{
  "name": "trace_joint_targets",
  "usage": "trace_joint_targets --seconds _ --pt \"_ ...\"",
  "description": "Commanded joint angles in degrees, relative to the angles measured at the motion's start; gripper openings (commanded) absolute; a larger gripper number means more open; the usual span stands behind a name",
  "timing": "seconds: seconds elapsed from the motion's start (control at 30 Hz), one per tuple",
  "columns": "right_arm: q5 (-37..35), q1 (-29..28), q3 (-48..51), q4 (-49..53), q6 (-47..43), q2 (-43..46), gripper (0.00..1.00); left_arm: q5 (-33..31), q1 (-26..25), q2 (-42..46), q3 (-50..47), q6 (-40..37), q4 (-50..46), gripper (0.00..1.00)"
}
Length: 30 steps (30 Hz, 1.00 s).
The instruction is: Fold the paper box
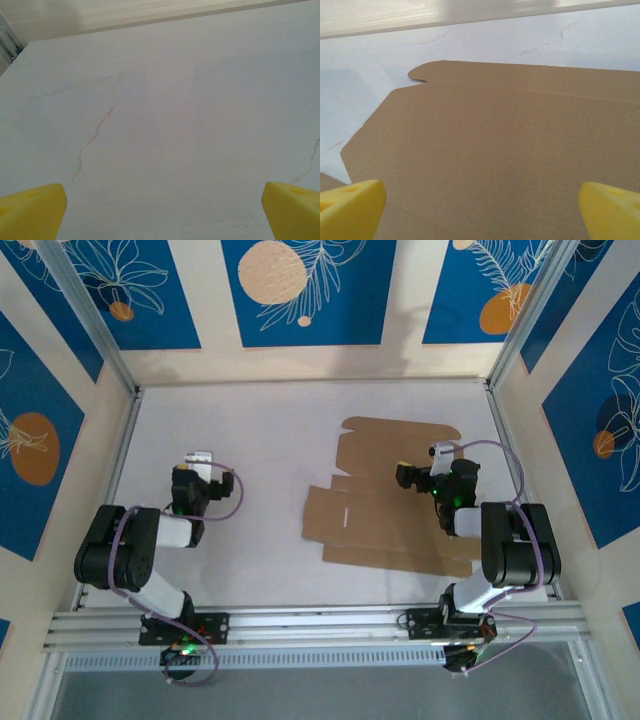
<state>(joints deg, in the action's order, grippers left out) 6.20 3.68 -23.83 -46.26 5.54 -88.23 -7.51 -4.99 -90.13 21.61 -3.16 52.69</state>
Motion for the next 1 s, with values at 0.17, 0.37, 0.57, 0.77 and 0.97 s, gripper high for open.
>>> trace_joint_targets --seconds 0.17,0.37,0.57,0.77,0.97 --pt "3.80 0.80 1.20 -2.97 0.00 0.71 0.99 0.33 -0.03 0.74 -0.56 0.25 1.62 1.00" --pt "2.16 -1.99 -2.47 14.06 -2.83 14.45 0.99 -4.50 -4.47 15.52 -1.29 -3.52 -7.73 1.00" --pt "-6.99 -17.74 -13.05 32.49 -6.40 32.09 0.99 -4.15 -10.87 33.92 13.37 10.26 -34.39 1.00" --pt "-21.27 -31.90 -31.37 61.67 5.29 37.91 0.99 -2.85 -27.89 36.78 35.09 8.23 -70.16 1.00" --pt "-12.87 -26.75 -46.47 86.90 26.52 36.49 0.99 -14.97 -28.71 34.61 40.07 22.64 -88.47 1.00"
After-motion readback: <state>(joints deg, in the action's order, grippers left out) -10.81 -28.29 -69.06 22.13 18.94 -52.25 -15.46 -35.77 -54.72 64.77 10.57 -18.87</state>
